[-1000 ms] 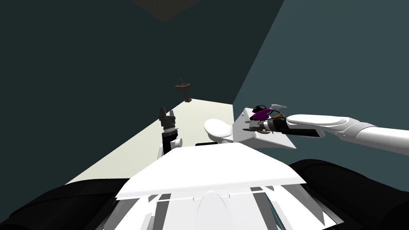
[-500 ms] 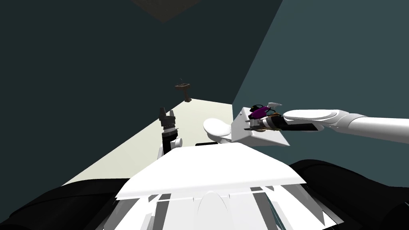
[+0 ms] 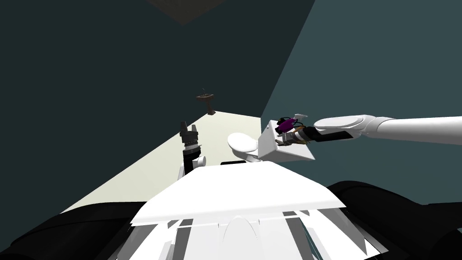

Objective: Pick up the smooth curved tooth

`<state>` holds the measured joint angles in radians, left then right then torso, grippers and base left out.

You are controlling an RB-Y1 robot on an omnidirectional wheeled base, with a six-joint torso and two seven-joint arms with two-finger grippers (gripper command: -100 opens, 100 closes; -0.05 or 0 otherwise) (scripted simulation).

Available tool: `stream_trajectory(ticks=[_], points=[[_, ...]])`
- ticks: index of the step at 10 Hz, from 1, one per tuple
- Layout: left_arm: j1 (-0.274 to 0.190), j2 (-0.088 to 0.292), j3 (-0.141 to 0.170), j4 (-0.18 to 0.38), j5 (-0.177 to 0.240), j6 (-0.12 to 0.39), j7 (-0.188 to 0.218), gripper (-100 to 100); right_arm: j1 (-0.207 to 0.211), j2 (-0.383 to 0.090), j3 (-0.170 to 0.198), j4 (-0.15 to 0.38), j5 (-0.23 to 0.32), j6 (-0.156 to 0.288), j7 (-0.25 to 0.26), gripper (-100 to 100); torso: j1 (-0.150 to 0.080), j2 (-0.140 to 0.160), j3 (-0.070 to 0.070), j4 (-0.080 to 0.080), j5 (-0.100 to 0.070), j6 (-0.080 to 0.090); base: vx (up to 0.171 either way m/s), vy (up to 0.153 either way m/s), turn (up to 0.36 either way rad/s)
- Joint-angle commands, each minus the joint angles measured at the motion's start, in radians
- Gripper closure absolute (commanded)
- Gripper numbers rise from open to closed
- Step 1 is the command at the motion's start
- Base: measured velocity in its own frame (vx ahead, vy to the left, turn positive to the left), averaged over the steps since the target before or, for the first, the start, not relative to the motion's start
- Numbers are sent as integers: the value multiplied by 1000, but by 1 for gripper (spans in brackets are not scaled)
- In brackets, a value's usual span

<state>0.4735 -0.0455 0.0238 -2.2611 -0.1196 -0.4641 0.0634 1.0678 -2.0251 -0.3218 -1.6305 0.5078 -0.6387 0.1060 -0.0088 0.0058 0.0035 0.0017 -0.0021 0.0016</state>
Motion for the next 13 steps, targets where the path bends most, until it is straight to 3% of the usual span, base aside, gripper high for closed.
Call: stream_trajectory(ticks=[1,3,4,5,6,8,9,10,13], points=[[0,0,0,0,0,0,0,0,-3,-33,2,16,19,-12,-9,-100,0,0,0,0,0,0,-70,-96,-12],[0,0,0,0,0,0,0,0,6,-75,5,36,18,-24,-5,-100,0,-1,0,0,1,1,-67,-81,-26],[0,0,0,0,0,0,0,0,2,-64,4,30,19,-20,-7,-100,1,0,0,0,0,1,-34,-26,-5],[0,0,0,0,0,0,0,0,3,-66,4,31,19,-21,-7,0,3,-2,-1,0,1,1,-5,-6,0],[0,0,0,0,0,0,0,0,25,-42,16,13,22,12,10,-100,5,-3,-2,0,1,1,34,16,105],[0,0,0,0,0,0,0,0,48,-19,28,-5,26,44,27,-100,8,-8,-5,-2,2,0,78,31,99],[0,0,0,0,0,0,0,0,25,-17,33,-1,39,26,12,-100,8,-10,-5,-2,2,0,32,9,9],[0,0,0,0,0,0,0,0,26,-16,33,-2,40,29,13,100,7,-8,-5,-2,2,0,5,2,-2],[0,0,0,0,0,0,0,0,26,-16,33,-1,39,29,12,100,5,-6,-3,-1,1,0,0,0,0]])
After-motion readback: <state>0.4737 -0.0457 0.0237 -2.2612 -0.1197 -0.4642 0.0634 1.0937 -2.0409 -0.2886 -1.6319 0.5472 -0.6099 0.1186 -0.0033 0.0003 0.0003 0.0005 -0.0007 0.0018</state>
